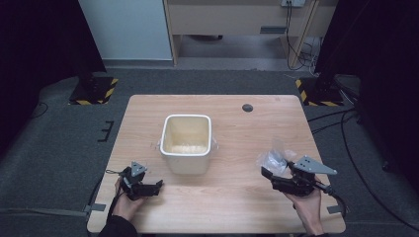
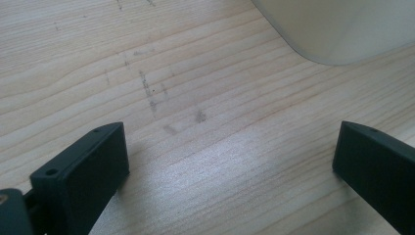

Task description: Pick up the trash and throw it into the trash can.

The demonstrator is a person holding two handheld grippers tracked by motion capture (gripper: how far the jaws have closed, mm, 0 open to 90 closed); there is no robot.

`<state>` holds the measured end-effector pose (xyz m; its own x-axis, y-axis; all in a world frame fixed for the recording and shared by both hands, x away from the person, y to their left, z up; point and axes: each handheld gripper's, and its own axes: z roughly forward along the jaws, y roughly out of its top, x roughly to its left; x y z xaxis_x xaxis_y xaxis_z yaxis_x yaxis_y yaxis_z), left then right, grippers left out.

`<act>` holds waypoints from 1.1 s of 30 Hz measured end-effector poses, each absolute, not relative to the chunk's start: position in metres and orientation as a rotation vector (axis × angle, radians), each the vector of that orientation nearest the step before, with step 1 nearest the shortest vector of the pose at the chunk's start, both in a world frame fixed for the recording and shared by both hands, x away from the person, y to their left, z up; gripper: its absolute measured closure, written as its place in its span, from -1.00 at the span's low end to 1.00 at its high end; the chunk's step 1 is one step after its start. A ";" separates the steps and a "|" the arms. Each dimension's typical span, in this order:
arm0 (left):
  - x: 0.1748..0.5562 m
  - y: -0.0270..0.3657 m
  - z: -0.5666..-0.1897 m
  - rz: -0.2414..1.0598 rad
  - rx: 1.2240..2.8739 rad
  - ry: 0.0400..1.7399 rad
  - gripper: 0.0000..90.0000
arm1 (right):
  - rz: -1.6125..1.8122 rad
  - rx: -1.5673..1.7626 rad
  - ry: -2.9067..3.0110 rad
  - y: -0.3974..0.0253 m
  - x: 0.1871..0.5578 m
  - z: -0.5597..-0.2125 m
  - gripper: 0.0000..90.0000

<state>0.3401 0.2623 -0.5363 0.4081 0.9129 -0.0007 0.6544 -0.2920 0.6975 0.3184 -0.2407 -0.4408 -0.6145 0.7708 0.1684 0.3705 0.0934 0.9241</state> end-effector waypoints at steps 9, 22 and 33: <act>0.340 0.262 -0.536 0.539 2.047 1.327 -1.00 | 1.611 1.090 1.934 -0.241 0.324 -0.415 -0.38; 0.340 0.262 -0.536 0.539 2.047 1.327 -1.00 | 1.671 1.034 1.890 -0.226 0.336 -0.385 -0.38; 0.340 0.262 -0.536 0.539 2.047 1.327 -1.00 | 1.703 0.974 1.881 -0.201 0.348 -0.364 -0.38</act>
